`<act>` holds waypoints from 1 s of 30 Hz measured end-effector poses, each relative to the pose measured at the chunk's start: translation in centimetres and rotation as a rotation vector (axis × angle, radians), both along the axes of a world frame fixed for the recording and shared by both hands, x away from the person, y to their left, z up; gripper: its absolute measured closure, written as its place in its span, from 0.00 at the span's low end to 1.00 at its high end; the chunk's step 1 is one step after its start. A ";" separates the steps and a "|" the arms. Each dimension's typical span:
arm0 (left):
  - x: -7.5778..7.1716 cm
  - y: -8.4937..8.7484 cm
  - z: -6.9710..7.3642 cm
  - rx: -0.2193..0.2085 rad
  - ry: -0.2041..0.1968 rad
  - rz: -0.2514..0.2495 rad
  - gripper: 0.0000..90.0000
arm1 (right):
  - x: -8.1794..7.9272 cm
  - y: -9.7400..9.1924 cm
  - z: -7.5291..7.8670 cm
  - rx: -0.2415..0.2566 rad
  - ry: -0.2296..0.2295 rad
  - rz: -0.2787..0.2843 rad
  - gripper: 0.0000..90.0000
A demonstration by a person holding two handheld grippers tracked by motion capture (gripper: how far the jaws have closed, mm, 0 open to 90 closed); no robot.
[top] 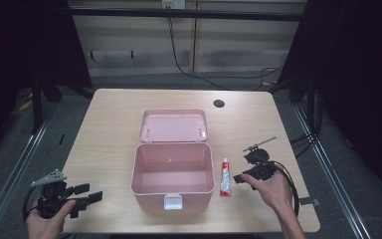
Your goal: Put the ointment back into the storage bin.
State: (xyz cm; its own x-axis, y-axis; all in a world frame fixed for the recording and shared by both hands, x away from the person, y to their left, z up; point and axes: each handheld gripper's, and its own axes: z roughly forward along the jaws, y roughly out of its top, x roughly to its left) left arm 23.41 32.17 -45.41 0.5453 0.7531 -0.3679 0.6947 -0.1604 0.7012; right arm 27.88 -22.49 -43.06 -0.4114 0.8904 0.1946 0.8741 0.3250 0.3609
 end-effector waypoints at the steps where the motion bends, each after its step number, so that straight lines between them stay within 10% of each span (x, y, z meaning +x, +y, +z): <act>1: 0.0 0.0 0.0 0.006 0.000 -0.007 0.32 | 0.2 0.5 0.0 0.005 0.013 0.014 0.63; 30: 0.1 -0.3 0.0 0.004 0.004 -0.027 0.31 | 4.5 3.5 -1.3 -0.052 0.141 0.003 0.65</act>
State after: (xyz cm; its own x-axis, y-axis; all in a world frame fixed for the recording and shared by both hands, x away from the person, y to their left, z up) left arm 23.50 31.84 -45.45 0.5642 0.7395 -0.3671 0.6928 -0.1822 0.6977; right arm 32.34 -18.97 -44.38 -0.3856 0.8999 0.2039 0.9140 0.3424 0.2175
